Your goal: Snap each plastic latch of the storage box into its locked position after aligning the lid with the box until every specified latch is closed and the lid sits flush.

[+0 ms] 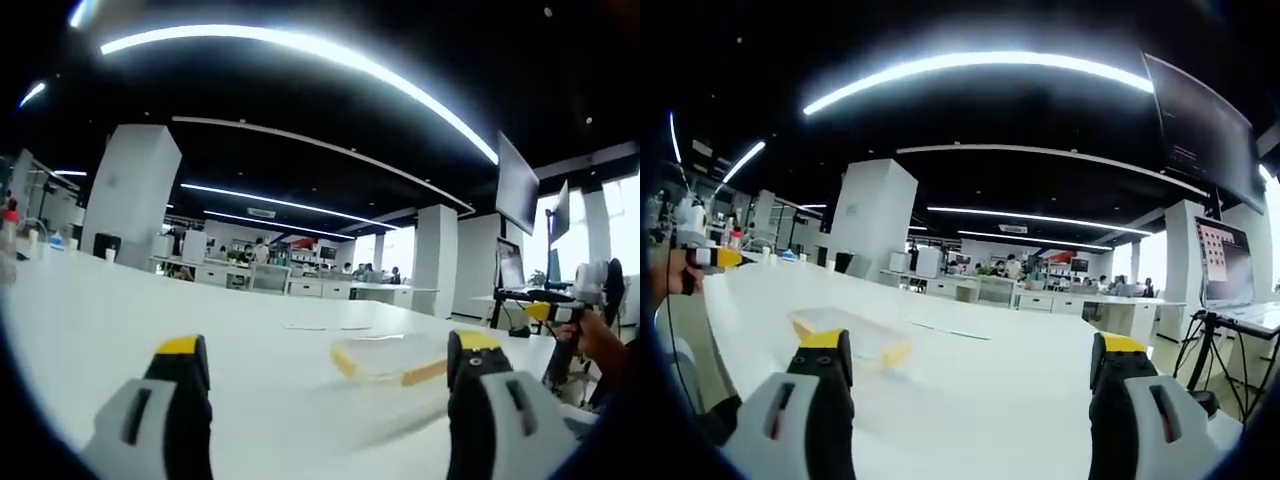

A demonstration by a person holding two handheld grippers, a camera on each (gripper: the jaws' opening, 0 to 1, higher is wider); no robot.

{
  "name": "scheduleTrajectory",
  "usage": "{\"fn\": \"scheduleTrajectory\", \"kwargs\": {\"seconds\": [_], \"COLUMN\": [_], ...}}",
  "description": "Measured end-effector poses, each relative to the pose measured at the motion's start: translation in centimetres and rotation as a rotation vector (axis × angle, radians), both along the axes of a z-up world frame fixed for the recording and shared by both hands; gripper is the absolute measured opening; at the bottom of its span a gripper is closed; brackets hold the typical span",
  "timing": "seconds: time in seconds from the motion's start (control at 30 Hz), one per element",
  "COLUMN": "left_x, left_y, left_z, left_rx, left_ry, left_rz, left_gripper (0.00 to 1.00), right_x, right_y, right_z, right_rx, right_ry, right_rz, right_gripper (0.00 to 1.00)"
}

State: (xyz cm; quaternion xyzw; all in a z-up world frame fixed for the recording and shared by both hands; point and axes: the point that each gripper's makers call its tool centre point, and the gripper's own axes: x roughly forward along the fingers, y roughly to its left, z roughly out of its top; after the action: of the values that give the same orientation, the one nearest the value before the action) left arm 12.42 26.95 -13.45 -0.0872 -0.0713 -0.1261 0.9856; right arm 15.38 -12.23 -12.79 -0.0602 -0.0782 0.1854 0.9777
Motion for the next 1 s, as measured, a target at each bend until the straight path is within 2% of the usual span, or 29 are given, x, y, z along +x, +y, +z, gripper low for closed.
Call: {"fn": "scheduleTrajectory", "kwargs": {"seconds": [0.3, 0.5, 0.77, 1.0], "left_x": [0.0, -0.2, -0.6, -0.6], "left_y": [0.1, 0.0, -0.1, -0.2], "left_z": [0.1, 0.3, 1.1, 0.9], "left_rx": [0.016, 0.011, 0.014, 0.014], "left_ry": [0.0, -0.005, -0.029, -0.016], "left_rz": [0.009, 0.007, 0.013, 0.01], "left_gripper": [1.0, 1.0, 1.0, 1.0], "right_x": [0.1, -0.2, -0.4, -0.2], "right_y": [-0.3, -0.2, -0.1, -0.9], "right_z": [0.1, 0.6, 0.6, 0.4], "right_rx": [-0.012, -0.003, 0.004, -0.004], "right_ry": [-0.001, -0.024, -0.017, -0.008], "right_rz": [-0.006, 0.007, 0.023, 0.007], "right_gripper": [1.0, 1.0, 1.0, 1.0]}}
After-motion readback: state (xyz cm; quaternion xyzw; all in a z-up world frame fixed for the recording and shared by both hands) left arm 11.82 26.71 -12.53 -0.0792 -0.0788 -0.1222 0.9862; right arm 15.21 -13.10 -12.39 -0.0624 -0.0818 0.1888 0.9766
